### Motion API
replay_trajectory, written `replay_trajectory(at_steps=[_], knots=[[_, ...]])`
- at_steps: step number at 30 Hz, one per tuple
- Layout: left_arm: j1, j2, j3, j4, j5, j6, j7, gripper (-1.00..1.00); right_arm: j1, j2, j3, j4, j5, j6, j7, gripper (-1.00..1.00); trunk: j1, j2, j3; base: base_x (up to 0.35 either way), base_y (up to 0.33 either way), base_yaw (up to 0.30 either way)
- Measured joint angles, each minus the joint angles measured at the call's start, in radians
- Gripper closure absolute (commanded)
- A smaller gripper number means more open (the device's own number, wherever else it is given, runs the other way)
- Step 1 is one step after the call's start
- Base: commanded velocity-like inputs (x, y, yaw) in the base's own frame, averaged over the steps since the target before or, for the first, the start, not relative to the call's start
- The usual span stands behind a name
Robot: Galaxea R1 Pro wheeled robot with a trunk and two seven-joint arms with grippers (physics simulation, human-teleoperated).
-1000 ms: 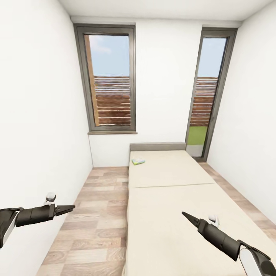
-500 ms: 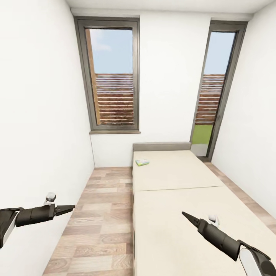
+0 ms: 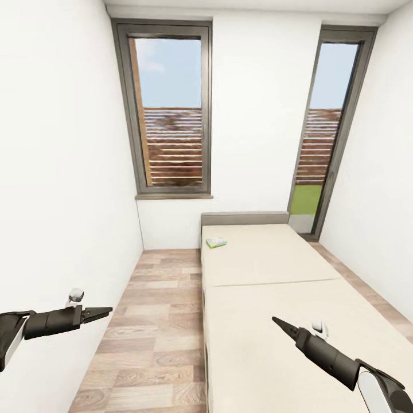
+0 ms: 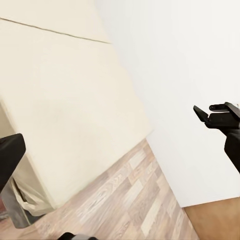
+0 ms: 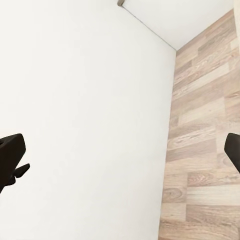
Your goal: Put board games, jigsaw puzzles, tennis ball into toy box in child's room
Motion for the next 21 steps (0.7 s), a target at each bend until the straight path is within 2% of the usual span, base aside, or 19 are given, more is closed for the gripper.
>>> replay_trajectory(at_steps=[10,21], knots=[[0.0,0.001,0.0,0.0,0.0,0.0,0.0,-1.0,0.0,0.0,0.0,0.0,-0.001,0.0,0.0,-1.0,0.0,0.0,-0.011,0.026,0.063,0.0],[0.0,0.001,0.0,0.0,0.0,0.0,0.0,-1.0,0.0,0.0,0.0,0.0,-0.001,0.0,0.0,-1.0,0.0,0.0,-0.012,0.119,0.078,-0.004]])
